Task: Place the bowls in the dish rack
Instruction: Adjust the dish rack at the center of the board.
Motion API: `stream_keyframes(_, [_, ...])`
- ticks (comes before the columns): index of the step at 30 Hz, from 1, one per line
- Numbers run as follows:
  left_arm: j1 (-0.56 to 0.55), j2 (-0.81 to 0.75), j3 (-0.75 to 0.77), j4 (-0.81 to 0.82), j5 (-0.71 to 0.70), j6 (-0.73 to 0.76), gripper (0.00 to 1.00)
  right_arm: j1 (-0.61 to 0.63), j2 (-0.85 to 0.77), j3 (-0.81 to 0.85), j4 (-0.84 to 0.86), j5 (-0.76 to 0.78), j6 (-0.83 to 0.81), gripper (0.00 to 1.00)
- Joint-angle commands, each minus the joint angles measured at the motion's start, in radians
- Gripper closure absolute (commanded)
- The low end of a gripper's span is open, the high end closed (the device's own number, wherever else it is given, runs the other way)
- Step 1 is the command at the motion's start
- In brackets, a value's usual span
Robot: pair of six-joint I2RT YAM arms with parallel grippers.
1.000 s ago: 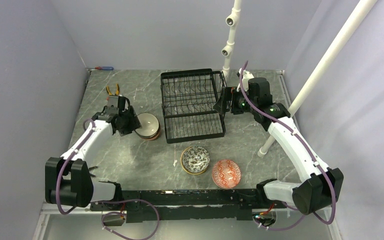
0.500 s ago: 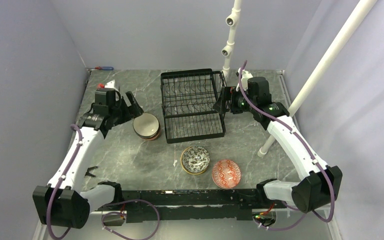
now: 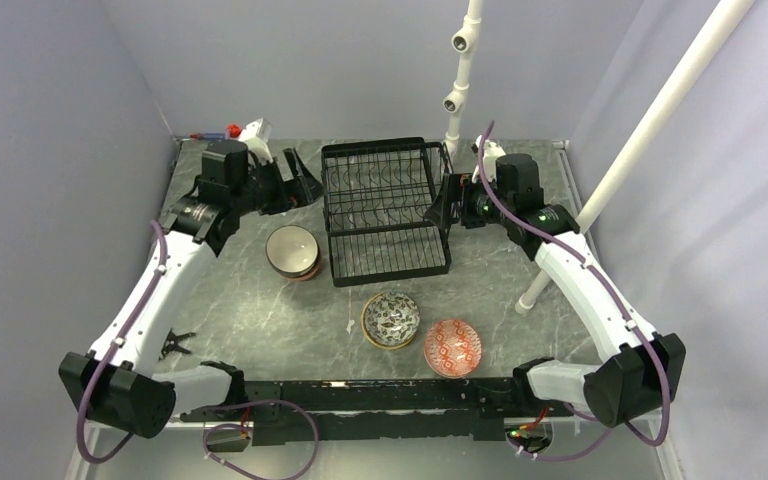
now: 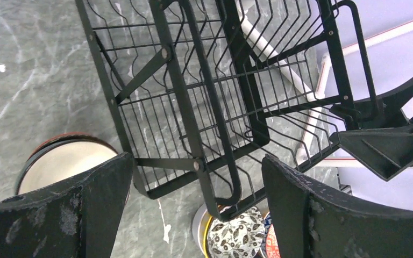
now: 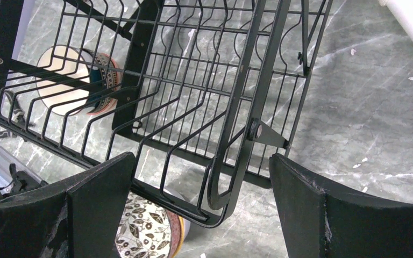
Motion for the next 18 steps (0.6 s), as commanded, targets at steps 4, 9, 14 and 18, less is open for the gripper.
stream_keyframes(4, [-0.03, 0.107, 0.053, 0.069, 0.04, -0.056, 0.08, 0.006, -0.033, 0.007, -0.009, 0.002, -0.03, 0.06])
stream_keyframes(9, [-0.06, 0.171, 0.096, 0.059, 0.016, -0.051, 0.17, 0.005, -0.027, 0.025, -0.026, 0.064, -0.052, 0.2])
stream_keyframes(14, [-0.09, 0.175, 0.081, 0.091, -0.002, -0.063, 0.31, 0.011, 0.001, 0.075, -0.058, 0.11, -0.075, 0.39])
stream_keyframes(18, [-0.106, 0.178, 0.073, 0.086, -0.004, -0.086, 0.58, 0.016, 0.037, 0.118, -0.081, 0.127, -0.09, 0.5])
